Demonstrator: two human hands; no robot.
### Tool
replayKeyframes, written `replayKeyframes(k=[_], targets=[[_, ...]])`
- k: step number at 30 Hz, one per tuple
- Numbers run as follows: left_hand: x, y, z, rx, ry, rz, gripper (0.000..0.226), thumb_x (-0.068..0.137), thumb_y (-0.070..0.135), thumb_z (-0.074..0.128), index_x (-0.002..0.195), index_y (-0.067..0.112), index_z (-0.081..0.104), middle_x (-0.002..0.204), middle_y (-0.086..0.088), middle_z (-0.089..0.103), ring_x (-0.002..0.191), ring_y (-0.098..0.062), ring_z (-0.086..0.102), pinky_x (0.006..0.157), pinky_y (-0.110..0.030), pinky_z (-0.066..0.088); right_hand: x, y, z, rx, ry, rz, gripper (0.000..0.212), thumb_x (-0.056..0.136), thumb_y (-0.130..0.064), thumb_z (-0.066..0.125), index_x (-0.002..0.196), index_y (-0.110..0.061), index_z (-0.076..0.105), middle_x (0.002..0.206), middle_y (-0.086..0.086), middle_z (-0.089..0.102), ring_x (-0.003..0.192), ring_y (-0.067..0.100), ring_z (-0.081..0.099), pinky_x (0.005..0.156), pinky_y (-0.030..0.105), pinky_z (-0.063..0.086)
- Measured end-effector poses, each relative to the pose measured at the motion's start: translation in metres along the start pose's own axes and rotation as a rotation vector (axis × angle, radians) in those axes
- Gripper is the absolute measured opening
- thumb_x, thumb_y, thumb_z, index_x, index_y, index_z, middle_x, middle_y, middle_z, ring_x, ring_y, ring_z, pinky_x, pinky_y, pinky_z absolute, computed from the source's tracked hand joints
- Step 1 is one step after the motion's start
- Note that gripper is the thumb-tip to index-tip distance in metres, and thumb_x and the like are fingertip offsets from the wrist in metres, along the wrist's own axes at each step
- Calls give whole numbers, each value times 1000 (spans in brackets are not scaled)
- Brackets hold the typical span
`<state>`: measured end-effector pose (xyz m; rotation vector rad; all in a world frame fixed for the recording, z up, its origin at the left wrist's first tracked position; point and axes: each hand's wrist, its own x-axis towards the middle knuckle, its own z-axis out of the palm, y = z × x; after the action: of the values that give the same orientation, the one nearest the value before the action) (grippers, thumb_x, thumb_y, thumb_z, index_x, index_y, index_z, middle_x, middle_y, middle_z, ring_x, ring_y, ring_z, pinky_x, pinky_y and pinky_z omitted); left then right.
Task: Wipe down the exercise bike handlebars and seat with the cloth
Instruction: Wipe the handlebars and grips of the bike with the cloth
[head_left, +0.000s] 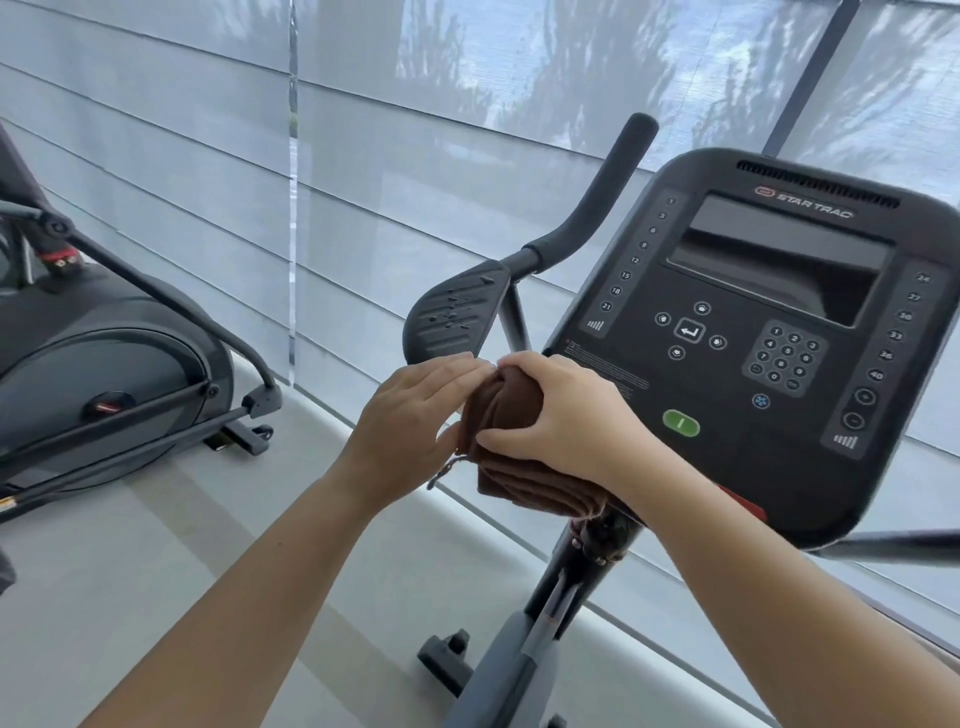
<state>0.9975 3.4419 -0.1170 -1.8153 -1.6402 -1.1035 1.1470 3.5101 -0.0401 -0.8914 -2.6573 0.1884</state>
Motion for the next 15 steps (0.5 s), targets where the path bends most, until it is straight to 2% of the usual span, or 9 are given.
replayKeyframes(k=[2, 5, 10, 12, 15], targets=[[0, 1, -1, -14, -2, -2, 41, 83, 23, 46, 119, 7, 57, 121, -5, 61, 116, -21, 53, 95, -29, 36, -4, 2, -2, 19, -11, 14, 59, 63, -55, 67, 117, -45, 46, 106, -7, 54, 91, 14, 50, 78, 25, 33], [0, 0, -2, -23, -16, -7, 40, 87, 28, 46, 120, 8, 57, 122, -4, 60, 117, -20, 52, 95, -28, 36, -32, 16, -6, -140, 26, -23, 63, 59, -58, 63, 117, -47, 43, 102, -8, 52, 90, 21, 56, 76, 29, 42], [-1, -1, 0, -38, 1, -24, 38, 88, 29, 46, 120, 10, 56, 121, -2, 60, 118, -18, 49, 98, -23, 29, -45, 28, -21, -82, -59, 54, 67, 48, -67, 54, 111, -50, 43, 98, -15, 55, 90, 14, 54, 75, 25, 35], [0, 0, 2, -44, 23, -29, 37, 87, 28, 47, 118, 9, 58, 119, -3, 61, 117, -18, 51, 96, -25, 31, -25, 20, -21, -57, -102, 58, 61, 52, -64, 60, 109, -48, 47, 99, -14, 58, 92, 14, 53, 76, 25, 35], [0, 4, 4, -48, 56, -46, 36, 86, 24, 46, 116, 8, 59, 117, -3, 63, 115, -20, 52, 95, -28, 34, -3, 5, -11, -39, -84, 32, 60, 61, -56, 67, 117, -45, 47, 105, -9, 57, 97, 17, 54, 78, 25, 36]])
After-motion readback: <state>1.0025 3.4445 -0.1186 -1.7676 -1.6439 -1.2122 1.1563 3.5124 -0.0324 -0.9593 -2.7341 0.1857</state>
